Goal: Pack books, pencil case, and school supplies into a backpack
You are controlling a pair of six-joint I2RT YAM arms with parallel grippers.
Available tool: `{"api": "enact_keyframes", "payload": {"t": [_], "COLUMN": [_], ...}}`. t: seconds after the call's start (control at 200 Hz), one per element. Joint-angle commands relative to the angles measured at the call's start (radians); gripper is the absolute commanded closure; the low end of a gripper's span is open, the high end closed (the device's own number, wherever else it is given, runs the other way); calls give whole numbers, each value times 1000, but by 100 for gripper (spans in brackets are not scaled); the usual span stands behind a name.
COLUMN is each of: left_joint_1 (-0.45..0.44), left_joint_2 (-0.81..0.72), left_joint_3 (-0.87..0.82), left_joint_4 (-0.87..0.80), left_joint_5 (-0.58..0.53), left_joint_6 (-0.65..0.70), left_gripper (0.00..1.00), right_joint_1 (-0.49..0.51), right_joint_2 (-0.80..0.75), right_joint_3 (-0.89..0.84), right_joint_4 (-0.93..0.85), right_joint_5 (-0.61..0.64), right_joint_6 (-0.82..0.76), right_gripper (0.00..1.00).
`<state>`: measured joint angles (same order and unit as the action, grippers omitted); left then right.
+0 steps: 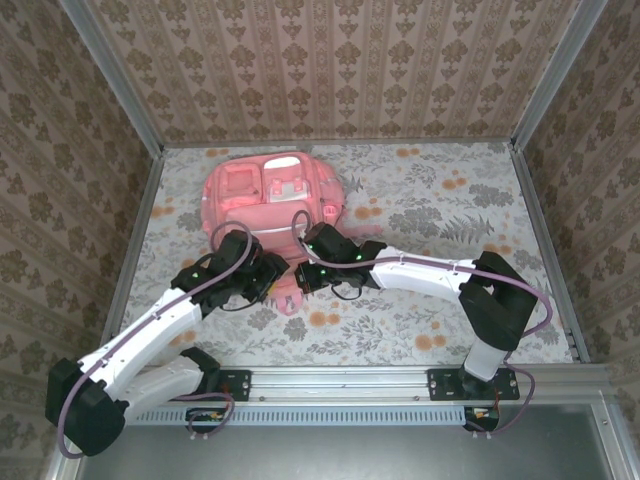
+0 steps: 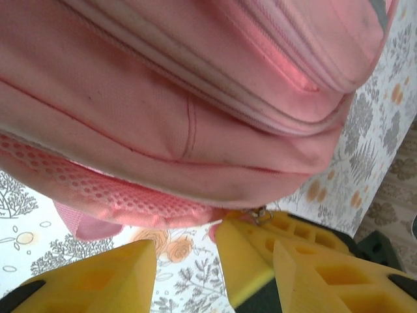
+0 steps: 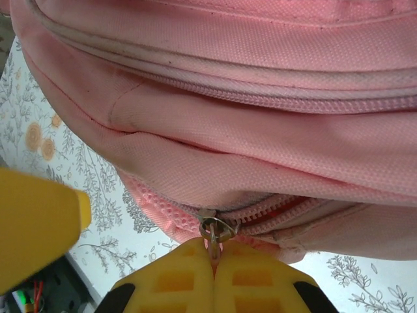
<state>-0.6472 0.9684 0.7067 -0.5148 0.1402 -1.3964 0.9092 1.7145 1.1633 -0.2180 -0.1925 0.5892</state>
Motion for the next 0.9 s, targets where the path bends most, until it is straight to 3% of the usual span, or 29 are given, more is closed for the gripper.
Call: {"api": "enact_keyframes", "payload": {"t": [0.0,0.14,0.415,0.475,0.545,0.59,0.895], "left_joint_1": [-4,-5,-3,-3,-3,-3,16], "left_joint_2": [9,34,129,151,155,143,33], "left_joint_3": [-18,-29,-23,-14,-7,-2,-10], "left_joint_4": [41,53,142,139,121,97,-65], "left_joint_5": [-87,-124,-142,-147,-165,-180,-241], "left_joint_6": [-75,-79,-54,-42,-36,-31,7], "left_gripper": [49,49,47,54,87,100,100], "right_joint_1": [-16,-29,-28,-26,-27,-28,-112], "right_joint_2": [1,-7,-23,-20,-17,-15,-31], "right_joint_3": [62,59,58,60,72,84,79], "right_joint_4": [-32,-51,-97,-100,-129,-159,-360], "right_joint_5": [-108,-162,-145,-145,-132,-111,38], "right_joint_6": [69,121,104,103,93,77,-20], "right_gripper": [100,100,100,100,100,100,100]}}
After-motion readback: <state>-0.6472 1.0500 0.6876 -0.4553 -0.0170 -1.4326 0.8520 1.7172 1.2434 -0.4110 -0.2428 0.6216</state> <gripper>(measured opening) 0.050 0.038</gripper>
